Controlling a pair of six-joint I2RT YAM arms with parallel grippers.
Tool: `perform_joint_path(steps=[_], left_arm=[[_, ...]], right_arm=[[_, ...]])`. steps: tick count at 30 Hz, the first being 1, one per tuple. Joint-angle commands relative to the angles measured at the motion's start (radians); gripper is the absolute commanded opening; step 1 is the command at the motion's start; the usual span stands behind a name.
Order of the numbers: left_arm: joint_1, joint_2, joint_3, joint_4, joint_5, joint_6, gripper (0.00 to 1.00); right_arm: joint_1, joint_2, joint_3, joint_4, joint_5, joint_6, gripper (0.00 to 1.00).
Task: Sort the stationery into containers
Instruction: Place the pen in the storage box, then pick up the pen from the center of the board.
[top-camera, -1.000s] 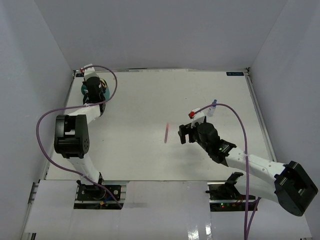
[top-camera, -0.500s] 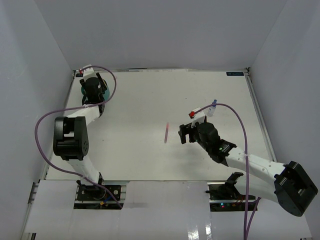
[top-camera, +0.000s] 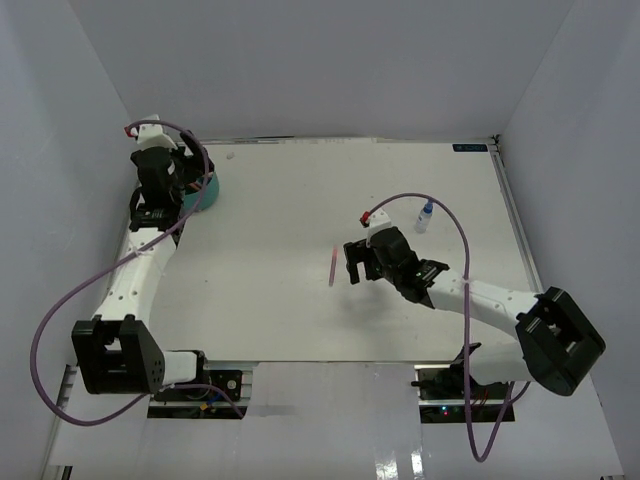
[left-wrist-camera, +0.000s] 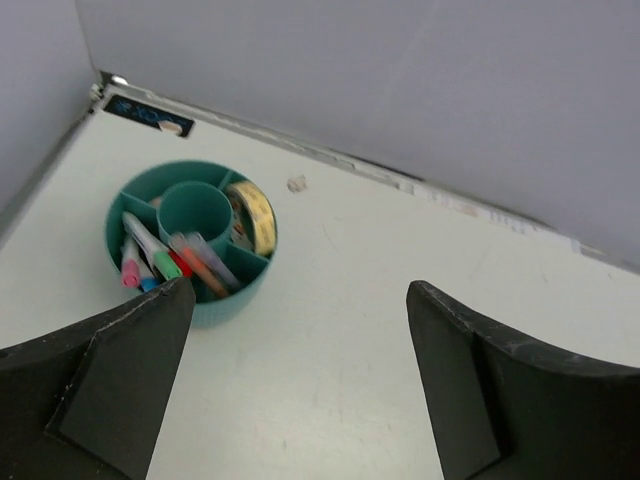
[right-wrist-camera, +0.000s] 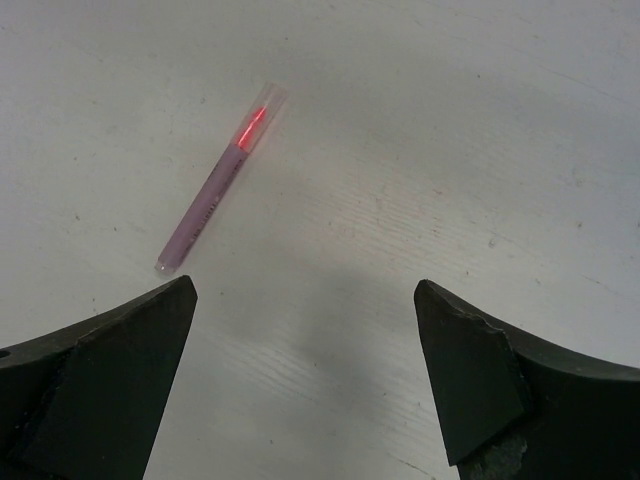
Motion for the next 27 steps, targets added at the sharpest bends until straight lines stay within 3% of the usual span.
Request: perform_joint_path(steps=[1, 8, 9, 16, 27], left_arm=[[0.003, -0.083, -0.046, -0.24, 0.178, -0.052, 0.98], [-0.001, -0.193, -0.235, -0.286, 0.361, -0.078, 0.98], [-0.004, -0.198, -0.249, -0.284, 0.364, -0.078, 0.98], [-0.017, -0.221, -0.29, -0.273, 0.413, -0.087, 0.98], [-0.041, -0.238, -0.297, -0.273, 0.425, -0.089, 0.98]], right_arm=[[0.02, 0.083, 0.101, -0.066, 0.0, 0.057, 0.97], [0.072, 0.23, 0.217, -0.142, 0.052, 0.12, 1.0], [0.086, 0.25, 0.252, -0.155, 0.071, 0.128, 0.95], [0.129, 0.416, 0.408, -0.251, 0.158, 0.183, 0.84], [0.137, 0.56, 0.465, -0.254, 0.173, 0.224, 0.74]])
